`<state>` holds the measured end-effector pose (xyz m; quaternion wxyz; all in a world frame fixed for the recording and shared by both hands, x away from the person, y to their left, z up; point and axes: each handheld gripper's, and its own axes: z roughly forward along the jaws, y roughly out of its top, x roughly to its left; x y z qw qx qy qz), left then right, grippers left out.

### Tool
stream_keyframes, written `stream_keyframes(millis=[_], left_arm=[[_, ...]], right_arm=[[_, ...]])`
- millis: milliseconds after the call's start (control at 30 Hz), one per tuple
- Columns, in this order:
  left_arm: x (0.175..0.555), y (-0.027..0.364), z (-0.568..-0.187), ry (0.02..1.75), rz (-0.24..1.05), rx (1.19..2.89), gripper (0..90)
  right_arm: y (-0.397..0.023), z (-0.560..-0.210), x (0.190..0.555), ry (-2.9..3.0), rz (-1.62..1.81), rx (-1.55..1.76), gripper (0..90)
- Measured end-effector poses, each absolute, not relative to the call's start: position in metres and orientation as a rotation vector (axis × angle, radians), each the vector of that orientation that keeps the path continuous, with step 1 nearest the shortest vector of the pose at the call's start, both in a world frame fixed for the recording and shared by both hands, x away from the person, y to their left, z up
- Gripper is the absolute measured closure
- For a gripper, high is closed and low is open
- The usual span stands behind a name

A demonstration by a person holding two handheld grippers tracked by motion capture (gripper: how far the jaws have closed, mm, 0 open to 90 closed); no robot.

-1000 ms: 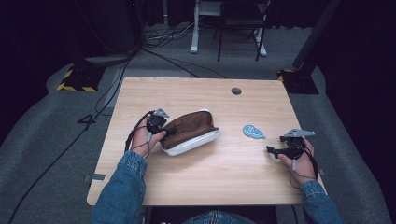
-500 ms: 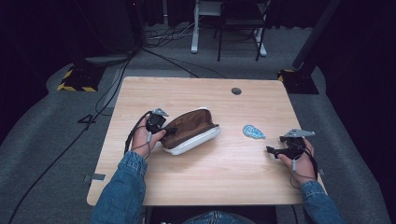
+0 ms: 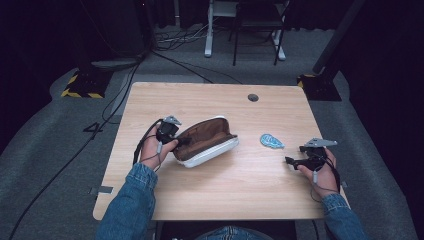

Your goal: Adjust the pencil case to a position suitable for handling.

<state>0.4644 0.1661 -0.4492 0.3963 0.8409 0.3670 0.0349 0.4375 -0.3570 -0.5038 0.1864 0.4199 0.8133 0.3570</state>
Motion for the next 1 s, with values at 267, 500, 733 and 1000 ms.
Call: stream_keyframes(millis=[267, 500, 733, 1000], left_arm=[[0.453, 0.155, -0.434, 0.856, 0.064, 2.125, 84.3], [0.443, 0.142, -0.423, 0.779, 0.052, 2.145, 84.2], [0.434, 0.138, -0.418, 0.754, 0.028, 2.154, 84.1], [0.424, 0.128, -0.416, 0.723, 0.005, 2.167, 84.0]], right_arm=[[-0.357, -0.504, 0.438, 2.291, 1.006, 1.183, 15.2], [-0.357, -0.504, 0.438, 2.290, 1.006, 1.183, 15.2], [-0.357, -0.504, 0.438, 2.291, 1.006, 1.182, 15.2], [-0.357, -0.504, 0.438, 2.290, 1.006, 1.184, 15.2]])
